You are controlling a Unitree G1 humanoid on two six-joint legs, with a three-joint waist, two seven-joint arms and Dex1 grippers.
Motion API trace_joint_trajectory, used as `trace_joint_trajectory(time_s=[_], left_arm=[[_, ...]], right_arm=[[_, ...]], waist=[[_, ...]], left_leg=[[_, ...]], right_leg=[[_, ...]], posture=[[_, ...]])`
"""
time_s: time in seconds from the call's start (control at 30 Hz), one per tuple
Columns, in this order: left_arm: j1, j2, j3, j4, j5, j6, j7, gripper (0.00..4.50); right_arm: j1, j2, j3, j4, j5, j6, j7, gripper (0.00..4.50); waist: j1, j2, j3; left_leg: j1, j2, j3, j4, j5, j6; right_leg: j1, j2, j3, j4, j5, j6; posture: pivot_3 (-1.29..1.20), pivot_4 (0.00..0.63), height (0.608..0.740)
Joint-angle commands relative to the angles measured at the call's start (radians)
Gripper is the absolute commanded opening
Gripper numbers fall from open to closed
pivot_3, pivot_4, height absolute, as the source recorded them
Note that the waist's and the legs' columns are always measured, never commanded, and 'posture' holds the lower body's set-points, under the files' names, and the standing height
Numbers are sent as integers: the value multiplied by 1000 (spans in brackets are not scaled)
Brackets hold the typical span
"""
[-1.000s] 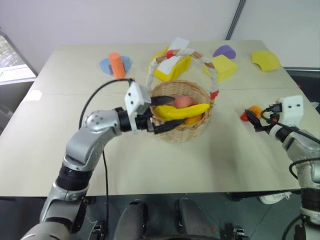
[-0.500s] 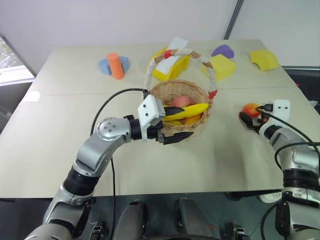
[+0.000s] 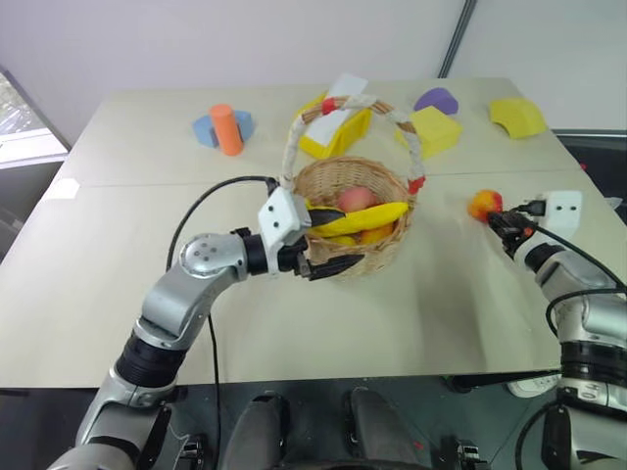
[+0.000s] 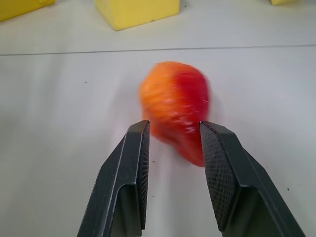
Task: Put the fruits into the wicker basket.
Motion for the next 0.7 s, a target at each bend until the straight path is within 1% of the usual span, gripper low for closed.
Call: trace_joint_trajectory(time_s=[0.03,0.07,0.1,0.13,0.2,0.27,0.47,0.57,0.7], left_arm=[[2,-2,34,-23,-25,-21,-10,3903],[3,-4,36,-26,-32,-20,-11,3903],[4,-5,38,-28,-36,-19,-11,3903],[4,-5,39,-29,-39,-19,-12,3903],[5,-10,38,-33,-44,-18,-12,3903],[6,-14,36,-37,-44,-16,-11,3903],[10,-18,37,-42,-44,-13,-11,3903],[13,-20,37,-46,-47,-11,-11,3903],[11,-29,33,-47,-50,-8,-11,3903]], right_arm=[[17,-25,-15,-53,4,-2,26,1652],[22,-26,-21,-63,18,7,40,1652],[25,-27,-25,-70,26,13,47,2159],[25,-28,-28,-74,29,17,52,2482],[5,-29,-29,-47,10,-5,39,3519],[-18,-34,-20,0,-27,-44,20,4448],[-72,-44,3,113,-105,-122,-18,4448],[-121,-42,3,208,-135,-170,-53,4448],[-184,-30,24,317,-155,-229,-44,4448]], waist=[[0,0,0],[0,0,0],[-1,0,0],[-2,0,0],[-3,0,0],[-3,0,0],[-1,0,0],[-3,0,0],[-5,0,0]], left_leg=[[0,0,0,0,0,0],[0,0,0,0,0,0],[0,0,0,0,0,0],[0,0,0,0,0,0],[0,0,0,0,0,0],[0,0,0,0,0,0],[0,0,0,0,0,0],[0,0,1,0,0,0],[0,0,1,0,0,0]], right_leg=[[0,0,0,0,0,0],[0,0,0,0,0,0],[0,0,0,0,0,0],[0,0,0,0,0,0],[0,0,0,0,0,0],[0,0,0,0,0,0],[0,0,0,0,0,0],[0,0,0,0,0,0],[0,0,0,0,0,0]], posture=[[0,150,740],[0,150,740],[0,150,740],[0,150,740],[0,150,740],[0,150,740],[0,150,740],[0,150,740],[0,150,740]])
